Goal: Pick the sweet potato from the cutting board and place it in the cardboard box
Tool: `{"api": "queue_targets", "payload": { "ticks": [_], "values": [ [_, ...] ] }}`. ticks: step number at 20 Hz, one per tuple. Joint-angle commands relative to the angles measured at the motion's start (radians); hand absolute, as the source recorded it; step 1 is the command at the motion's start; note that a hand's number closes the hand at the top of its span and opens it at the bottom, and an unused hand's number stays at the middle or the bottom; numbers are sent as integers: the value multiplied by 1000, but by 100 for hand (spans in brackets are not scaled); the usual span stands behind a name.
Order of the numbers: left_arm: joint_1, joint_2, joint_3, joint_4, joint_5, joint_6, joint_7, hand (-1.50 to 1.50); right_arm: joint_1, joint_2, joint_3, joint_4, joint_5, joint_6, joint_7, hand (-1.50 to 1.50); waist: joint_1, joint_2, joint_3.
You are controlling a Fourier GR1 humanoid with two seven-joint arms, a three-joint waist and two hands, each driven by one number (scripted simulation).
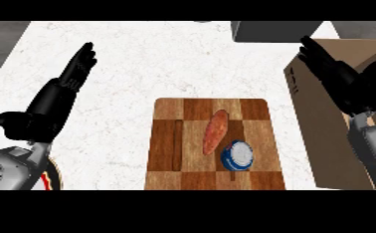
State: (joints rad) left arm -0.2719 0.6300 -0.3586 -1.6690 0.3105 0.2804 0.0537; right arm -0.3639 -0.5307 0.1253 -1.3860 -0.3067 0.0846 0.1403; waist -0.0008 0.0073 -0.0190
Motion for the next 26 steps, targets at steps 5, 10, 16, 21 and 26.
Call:
{"api": "queue_targets", "payload": {
  "ticks": [5,10,16,21,26],
  "values": [
    [22,38,24,56,-59,-32,-83,0,0,-3,-129,-322,136,-369,59,-150,-73,-35,13],
    [67,17,5,95,-49,-89,-145,0,227,-76,-10,-512,422,-512,233,-150,-64,-22,15],
    [50,-11,-4,109,-67,-130,-174,0,340,-115,195,-683,724,-485,278,-150,-18,-12,17],
    [69,-13,-2,101,-94,-144,-187,0,346,-177,282,-759,846,-330,449,-150,-3,-11,16],
    [16,-60,-15,148,-104,-152,-194,0,183,-181,412,-766,843,-64,706,-150,17,-4,14]
  ]
}}
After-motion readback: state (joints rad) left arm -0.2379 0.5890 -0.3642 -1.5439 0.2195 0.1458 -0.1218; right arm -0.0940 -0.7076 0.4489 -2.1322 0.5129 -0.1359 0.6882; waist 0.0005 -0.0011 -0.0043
